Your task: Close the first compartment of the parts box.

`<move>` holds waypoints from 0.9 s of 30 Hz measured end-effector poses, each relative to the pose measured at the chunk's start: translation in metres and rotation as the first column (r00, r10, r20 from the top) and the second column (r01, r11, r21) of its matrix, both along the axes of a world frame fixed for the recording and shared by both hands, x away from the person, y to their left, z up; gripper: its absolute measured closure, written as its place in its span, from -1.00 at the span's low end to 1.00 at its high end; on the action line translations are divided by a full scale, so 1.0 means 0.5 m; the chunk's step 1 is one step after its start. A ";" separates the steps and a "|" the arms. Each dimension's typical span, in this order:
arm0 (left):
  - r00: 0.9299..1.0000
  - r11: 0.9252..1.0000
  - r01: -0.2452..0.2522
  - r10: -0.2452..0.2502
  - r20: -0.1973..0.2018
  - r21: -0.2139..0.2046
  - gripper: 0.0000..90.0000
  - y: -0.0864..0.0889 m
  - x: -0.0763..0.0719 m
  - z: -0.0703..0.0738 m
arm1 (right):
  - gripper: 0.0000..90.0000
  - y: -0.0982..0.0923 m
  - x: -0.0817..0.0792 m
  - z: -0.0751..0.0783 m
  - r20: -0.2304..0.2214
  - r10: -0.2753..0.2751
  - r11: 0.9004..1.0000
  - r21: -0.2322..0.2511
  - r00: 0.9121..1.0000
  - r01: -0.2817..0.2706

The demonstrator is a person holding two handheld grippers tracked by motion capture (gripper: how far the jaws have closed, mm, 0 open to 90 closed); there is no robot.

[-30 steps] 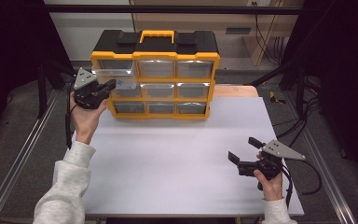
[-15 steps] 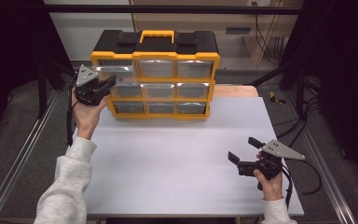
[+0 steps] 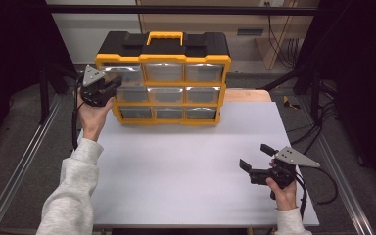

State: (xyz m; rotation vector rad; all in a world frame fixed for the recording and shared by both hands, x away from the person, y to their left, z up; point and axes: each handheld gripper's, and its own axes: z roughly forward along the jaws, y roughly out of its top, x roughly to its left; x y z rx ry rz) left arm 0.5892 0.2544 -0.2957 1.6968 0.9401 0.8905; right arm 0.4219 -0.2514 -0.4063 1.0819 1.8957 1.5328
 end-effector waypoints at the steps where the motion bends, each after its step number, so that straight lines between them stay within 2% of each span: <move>1: 1.000 1.000 -0.002 0.002 0.001 0.001 1.00 -0.001 0.002 0.000 | -0.96 0.000 0.000 0.000 0.001 0.000 1.000 0.000 1.000 0.000; 17: 1.000 1.000 -0.020 0.020 -0.004 -0.007 1.00 -0.005 0.023 -0.002 | -0.96 -0.003 -0.002 0.004 0.010 -0.005 1.000 0.012 1.000 0.005; 27: 1.000 1.000 -0.020 0.020 -0.011 0.001 1.00 -0.003 0.025 -0.005 | -0.96 -0.002 -0.002 0.004 0.010 -0.003 1.000 0.014 1.000 0.003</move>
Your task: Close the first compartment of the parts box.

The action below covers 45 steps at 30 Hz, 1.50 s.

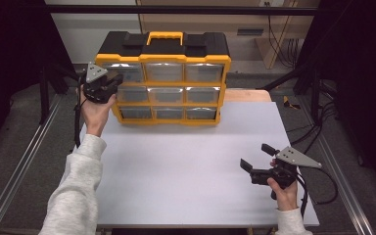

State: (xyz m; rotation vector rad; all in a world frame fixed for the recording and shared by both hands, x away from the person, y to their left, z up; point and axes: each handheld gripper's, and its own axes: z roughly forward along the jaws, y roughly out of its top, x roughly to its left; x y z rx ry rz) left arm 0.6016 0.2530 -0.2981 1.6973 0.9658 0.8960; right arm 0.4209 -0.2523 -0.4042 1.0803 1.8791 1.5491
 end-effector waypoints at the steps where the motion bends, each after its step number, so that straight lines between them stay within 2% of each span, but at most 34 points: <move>1: 1.000 1.000 0.001 -0.001 -0.001 -0.003 1.00 0.000 -0.001 -0.001 | -0.96 0.000 0.000 0.000 0.000 0.000 1.000 0.000 1.000 0.000; 7: 1.000 1.000 0.025 -0.025 -0.006 -0.019 1.00 0.005 -0.020 -0.003 | -0.96 -0.002 -0.001 0.001 0.004 -0.002 1.000 -0.001 1.000 0.002; 10: 0.999 0.998 0.044 -0.044 -0.010 -0.041 0.99 0.008 -0.036 -0.003 | -0.96 -0.002 0.000 0.001 0.002 -0.007 1.000 0.001 1.000 0.007; 15: 0.997 0.995 0.078 -0.079 -0.011 -0.066 0.85 0.012 -0.067 -0.001 | -0.96 0.000 0.001 0.001 0.005 -0.006 1.000 -0.001 1.000 0.006; 19: 0.995 0.992 0.103 -0.103 0.001 -0.069 0.66 0.013 -0.094 -0.003 | -0.96 0.001 0.000 0.002 0.003 -0.007 1.000 0.000 1.000 0.007; 21: 0.993 0.989 0.119 -0.120 0.000 -0.086 0.54 0.013 -0.107 -0.005 | -0.96 0.000 -0.001 0.002 0.007 -0.006 1.000 0.000 1.000 0.006; 25: 0.991 0.988 0.132 -0.132 -0.004 -0.083 0.24 0.014 -0.132 -0.015 | -0.96 -0.001 -0.001 0.002 0.006 -0.004 1.000 -0.002 1.000 0.004; 28: 0.988 0.980 0.150 -0.152 -0.007 -0.132 0.01 0.016 -0.147 -0.023 | -0.96 0.000 -0.001 0.002 0.006 -0.009 1.000 0.000 1.000 0.009; 32: 0.984 0.977 0.173 -0.175 -0.008 -0.128 -0.25 0.016 -0.169 -0.034 | -0.96 0.000 -0.001 0.003 0.010 -0.007 1.000 0.002 1.000 0.007; 39: 0.973 0.961 0.229 -0.232 0.001 -0.154 -0.67 0.017 -0.211 -0.054 | -0.96 -0.001 -0.002 0.003 0.008 -0.004 1.000 -0.002 1.000 0.004; 40: 0.971 0.957 0.237 -0.240 0.004 -0.166 -0.71 0.017 -0.218 -0.059 | -0.96 0.000 -0.002 0.003 0.011 -0.003 1.000 0.001 1.000 0.003; 45: 0.964 0.949 0.264 -0.265 0.015 -0.170 -0.85 0.017 -0.249 -0.086 | -0.96 0.000 -0.003 0.005 0.010 -0.005 1.000 0.001 1.000 0.005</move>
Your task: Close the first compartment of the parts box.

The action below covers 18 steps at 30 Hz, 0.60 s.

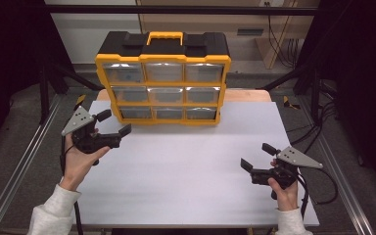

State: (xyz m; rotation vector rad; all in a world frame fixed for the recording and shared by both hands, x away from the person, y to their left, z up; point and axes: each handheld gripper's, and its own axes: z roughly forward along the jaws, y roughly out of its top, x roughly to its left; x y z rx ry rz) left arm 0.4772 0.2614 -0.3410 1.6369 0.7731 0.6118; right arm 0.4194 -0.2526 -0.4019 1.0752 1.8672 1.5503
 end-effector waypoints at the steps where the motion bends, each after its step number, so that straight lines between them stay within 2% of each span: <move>1: 1.000 1.000 0.005 -0.005 -0.003 -0.002 -0.86 0.000 -0.006 -0.007 | -0.96 0.000 0.000 0.000 0.000 -0.001 1.000 0.000 1.000 0.001; 10: 0.999 1.000 0.023 -0.023 -0.026 0.010 -0.91 0.003 -0.045 -0.071 | -0.96 0.003 0.000 -0.002 0.000 0.001 1.000 -0.004 1.000 -0.001; 18: 0.999 1.000 0.016 -0.015 -0.046 0.018 -0.93 0.011 -0.061 -0.105 | -0.96 0.000 0.000 -0.003 -0.002 -0.001 1.000 0.005 1.000 0.001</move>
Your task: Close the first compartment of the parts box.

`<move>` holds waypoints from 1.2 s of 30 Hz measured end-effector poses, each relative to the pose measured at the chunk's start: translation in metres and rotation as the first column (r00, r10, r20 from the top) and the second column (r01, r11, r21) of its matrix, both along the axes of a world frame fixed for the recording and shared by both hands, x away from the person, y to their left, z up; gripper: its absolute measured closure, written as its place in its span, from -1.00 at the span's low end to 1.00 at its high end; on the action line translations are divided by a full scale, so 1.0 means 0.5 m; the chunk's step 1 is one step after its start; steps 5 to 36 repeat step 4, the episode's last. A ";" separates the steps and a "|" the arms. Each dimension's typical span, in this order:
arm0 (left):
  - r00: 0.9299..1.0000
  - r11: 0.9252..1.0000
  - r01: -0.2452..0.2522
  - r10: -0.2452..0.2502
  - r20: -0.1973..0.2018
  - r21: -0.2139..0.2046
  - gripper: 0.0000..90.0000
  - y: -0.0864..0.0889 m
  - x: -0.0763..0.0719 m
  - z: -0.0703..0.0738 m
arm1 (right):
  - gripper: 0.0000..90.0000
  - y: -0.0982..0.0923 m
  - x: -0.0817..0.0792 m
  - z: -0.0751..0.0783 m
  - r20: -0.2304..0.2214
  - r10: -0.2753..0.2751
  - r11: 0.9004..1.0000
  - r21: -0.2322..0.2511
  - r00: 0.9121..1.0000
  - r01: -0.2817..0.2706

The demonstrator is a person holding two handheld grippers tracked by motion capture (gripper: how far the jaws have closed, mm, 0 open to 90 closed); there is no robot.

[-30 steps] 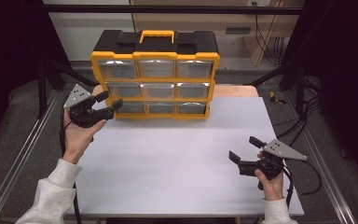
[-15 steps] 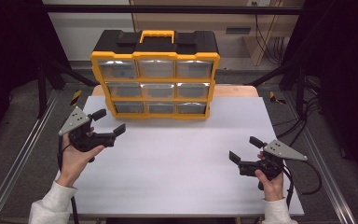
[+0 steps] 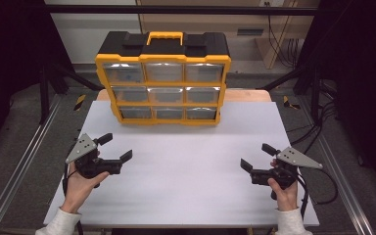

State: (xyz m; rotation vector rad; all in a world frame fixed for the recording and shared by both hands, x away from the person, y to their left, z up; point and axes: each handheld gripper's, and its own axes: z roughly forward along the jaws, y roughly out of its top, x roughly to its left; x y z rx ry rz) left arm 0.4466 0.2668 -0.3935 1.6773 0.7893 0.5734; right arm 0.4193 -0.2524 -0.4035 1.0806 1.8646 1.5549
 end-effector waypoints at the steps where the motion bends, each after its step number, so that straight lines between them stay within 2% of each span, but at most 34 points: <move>1: 1.000 1.000 0.000 0.000 0.000 -0.006 -0.93 0.002 -0.002 -0.004 | -0.96 0.000 0.000 -0.001 -0.002 0.000 1.000 0.001 1.000 0.000; 36: 1.000 1.000 -0.004 0.004 0.001 0.000 -0.93 0.010 -0.005 -0.009 | -0.96 0.000 0.001 -0.003 -0.003 -0.003 1.000 -0.002 1.000 0.003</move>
